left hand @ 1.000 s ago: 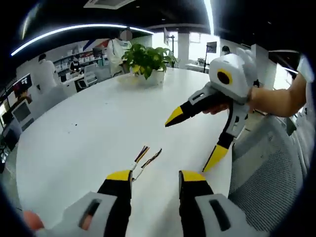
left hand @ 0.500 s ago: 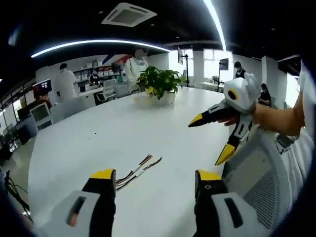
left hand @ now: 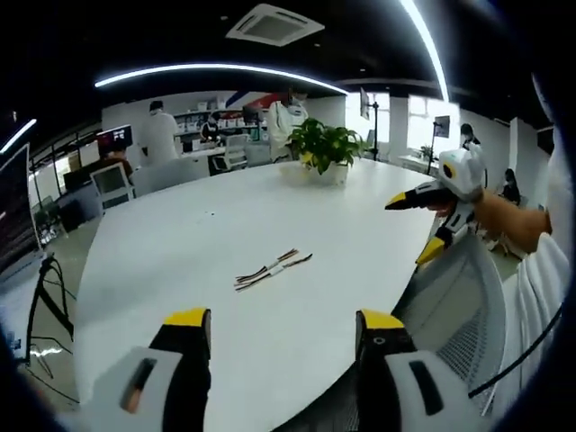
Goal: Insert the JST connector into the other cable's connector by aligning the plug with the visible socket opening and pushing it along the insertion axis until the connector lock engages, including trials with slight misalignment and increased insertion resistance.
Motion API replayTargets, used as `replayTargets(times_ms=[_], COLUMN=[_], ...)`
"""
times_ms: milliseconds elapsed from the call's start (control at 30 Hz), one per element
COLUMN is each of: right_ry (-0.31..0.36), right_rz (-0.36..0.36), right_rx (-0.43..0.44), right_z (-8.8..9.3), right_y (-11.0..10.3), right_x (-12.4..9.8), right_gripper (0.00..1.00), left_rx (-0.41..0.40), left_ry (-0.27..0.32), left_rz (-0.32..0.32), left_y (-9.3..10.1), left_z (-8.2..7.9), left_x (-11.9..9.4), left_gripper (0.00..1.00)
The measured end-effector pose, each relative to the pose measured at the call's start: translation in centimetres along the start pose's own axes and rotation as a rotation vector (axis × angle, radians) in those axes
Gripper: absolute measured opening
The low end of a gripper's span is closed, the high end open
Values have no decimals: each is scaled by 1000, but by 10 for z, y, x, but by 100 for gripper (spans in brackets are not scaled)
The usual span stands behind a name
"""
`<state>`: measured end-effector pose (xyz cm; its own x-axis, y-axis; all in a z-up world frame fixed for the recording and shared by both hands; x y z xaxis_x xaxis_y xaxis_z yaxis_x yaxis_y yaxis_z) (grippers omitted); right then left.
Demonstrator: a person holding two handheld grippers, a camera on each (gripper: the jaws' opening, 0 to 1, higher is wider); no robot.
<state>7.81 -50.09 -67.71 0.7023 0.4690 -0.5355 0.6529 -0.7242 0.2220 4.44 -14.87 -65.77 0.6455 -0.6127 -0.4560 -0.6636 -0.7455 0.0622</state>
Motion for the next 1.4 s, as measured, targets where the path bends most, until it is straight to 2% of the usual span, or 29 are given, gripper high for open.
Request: replayTargets(times_ms=[67, 167, 267, 333, 400, 433, 467, 500, 700, 833, 933, 967, 1033, 1100, 1167, 1200, 1300, 1400], right_ry=[5, 18, 16, 7, 8, 20, 19, 18, 24, 32, 46, 44, 50, 102, 133, 129, 118, 141], right_rz=[18, 37, 64, 62, 57, 51, 49, 51, 96, 111, 116, 123, 137, 179, 182, 179, 191, 212], right_rx=[25, 60, 81, 111, 166, 171, 178, 182, 187, 193, 203, 210, 220, 258, 298, 343, 390, 388], right_z=[4, 8, 14, 19, 21, 21, 21, 21, 22, 24, 24, 25, 26, 26, 27, 29, 33, 34], right_y=[1, 0, -1, -4, -9, -12, -13, -15, -17, -19, -19, -20, -20, -18, -18, -19, -18, -19], right_x=[-4, -8, -11, -10, -10, -10, -9, -9, -8, -7, -6, -4, -2, -3, -3, -2, 0, 2], right_gripper=[84, 84, 84, 84, 81, 81, 81, 81, 79, 78, 78, 77, 76, 76, 79, 80, 79, 78], left_rx=[-18, -58, -107, -166, -181, -186, -255, -231, -237, -239, -247, -285, -328, -332, -322, -314, -310, -323], left_ry=[2, -17, 9, 23, 36, 36, 85, 87, 72, 28, 71, 95, 87, 91, 110, 119, 126, 115], left_rz=[-2, -12, -31, -22, -12, -9, -4, 2, -2, -46, -46, -34, -20, -18, -14, -11, 0, 17], left_y=[3, 6, 9, 12, 14, 14, 14, 11, 9, 8, 8, 8, 7, 6, 6, 6, 4, 4], left_z=[11, 25, 35, 42, 48, 49, 46, 46, 52, 59, 56, 57, 59, 59, 59, 58, 59, 61], left_x=[-4, -5, -7, -6, -5, -4, -4, -5, 4, 12, 10, 10, 11, 11, 11, 11, 12, 13], left_gripper=[63, 72, 76, 77, 77, 77, 76, 77, 80, 80, 85, 85, 87, 87, 87, 87, 85, 75])
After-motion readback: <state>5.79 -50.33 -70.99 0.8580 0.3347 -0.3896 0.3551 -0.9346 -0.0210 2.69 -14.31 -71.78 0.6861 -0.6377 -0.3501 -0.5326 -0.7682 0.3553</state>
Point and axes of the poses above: the point that each gripper's makers call its tool centre point, and the gripper's own axes: x roughly forward along the fingers, y roughly to its right, z roughly out of its underside, the point moved 10 cm from there along -x, roughly backward along the fingers, and after that the axes turned 9 degrees about z, right-handed, at the moved point
